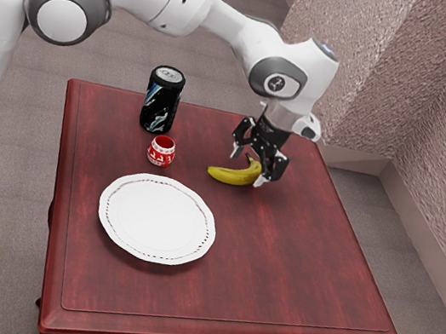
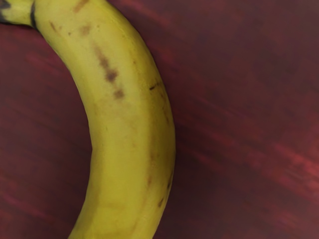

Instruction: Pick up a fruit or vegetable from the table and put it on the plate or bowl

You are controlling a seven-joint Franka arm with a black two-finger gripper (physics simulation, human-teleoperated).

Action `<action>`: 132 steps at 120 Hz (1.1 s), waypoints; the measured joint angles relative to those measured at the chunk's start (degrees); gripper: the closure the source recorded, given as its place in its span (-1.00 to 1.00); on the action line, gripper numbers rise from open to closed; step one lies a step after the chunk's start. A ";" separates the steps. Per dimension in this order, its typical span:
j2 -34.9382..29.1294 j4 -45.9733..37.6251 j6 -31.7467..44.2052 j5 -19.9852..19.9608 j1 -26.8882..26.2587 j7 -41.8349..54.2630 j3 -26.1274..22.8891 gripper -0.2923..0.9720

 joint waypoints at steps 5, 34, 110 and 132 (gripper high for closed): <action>-0.01 -0.21 0.01 0.24 -0.14 -0.08 0.09 -0.54; 0.35 -1.36 0.25 1.25 0.11 -1.20 0.26 -0.54; 1.70 -3.57 5.42 3.30 0.46 -3.44 0.25 -0.45; 1.70 -3.71 5.82 3.31 0.50 -3.88 0.25 -0.17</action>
